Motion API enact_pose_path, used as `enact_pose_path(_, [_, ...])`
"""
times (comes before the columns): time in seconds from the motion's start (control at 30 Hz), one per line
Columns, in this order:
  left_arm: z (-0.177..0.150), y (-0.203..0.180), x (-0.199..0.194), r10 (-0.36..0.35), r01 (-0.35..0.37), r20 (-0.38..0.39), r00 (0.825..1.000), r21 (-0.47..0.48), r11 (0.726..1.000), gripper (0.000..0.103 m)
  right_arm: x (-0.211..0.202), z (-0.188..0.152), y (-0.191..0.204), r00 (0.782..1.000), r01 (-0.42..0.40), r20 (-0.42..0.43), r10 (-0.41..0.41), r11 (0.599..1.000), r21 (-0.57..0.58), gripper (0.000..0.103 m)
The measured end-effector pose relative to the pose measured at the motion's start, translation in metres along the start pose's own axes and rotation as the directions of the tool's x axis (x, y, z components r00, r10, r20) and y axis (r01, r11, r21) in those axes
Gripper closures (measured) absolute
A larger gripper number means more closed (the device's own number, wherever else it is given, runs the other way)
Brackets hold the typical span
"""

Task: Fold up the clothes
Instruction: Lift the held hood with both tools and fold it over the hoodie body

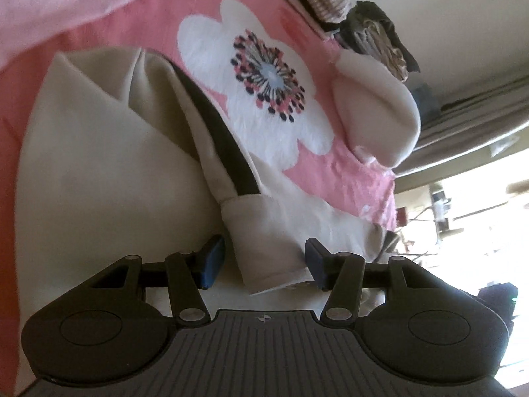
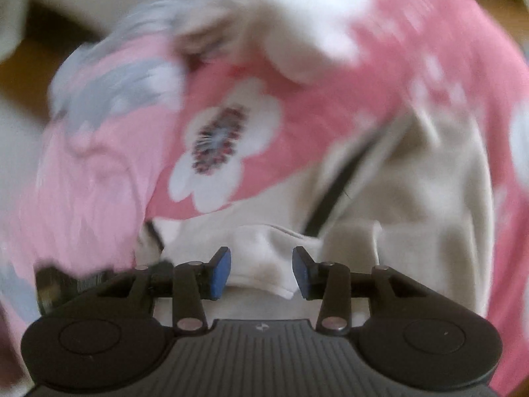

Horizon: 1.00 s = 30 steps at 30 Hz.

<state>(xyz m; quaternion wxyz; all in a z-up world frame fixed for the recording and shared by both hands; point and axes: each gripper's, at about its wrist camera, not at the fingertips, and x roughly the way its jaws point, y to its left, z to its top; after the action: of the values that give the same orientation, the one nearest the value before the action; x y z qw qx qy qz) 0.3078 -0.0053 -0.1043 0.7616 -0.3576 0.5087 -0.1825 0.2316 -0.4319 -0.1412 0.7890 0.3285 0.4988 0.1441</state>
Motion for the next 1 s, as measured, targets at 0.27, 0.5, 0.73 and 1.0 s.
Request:
enact_pose_path(0.27, [0.002,0.003,0.014,-0.069,0.068,-0.031,0.997,-0.037,0.997,0.078,0.033,-0.001,-0.028,0.991,-0.118,-0.036,0.13,0.967,0.227,0.07])
enact_pose_path(0.5, [0.009,0.006,0.019,-0.112,0.111,0.053,0.992,0.013,0.994,0.088,0.026,0.0,-0.039,0.987,-0.152,0.004,0.158,0.939,0.308,0.083])
enact_pose_path(0.73, [0.003,0.018,0.022,-0.136,0.133,0.072,0.988,0.048,0.99,0.088,0.021,-0.002,-0.038,0.997,-0.074,0.017,0.072,0.968,0.241,0.043])
enact_pose_path(1.0, [0.002,0.008,0.025,-0.131,0.116,0.12,0.984,0.122,0.986,0.088,0.03,0.01,-0.009,0.996,0.009,0.088,-0.012,0.999,0.04,0.088])
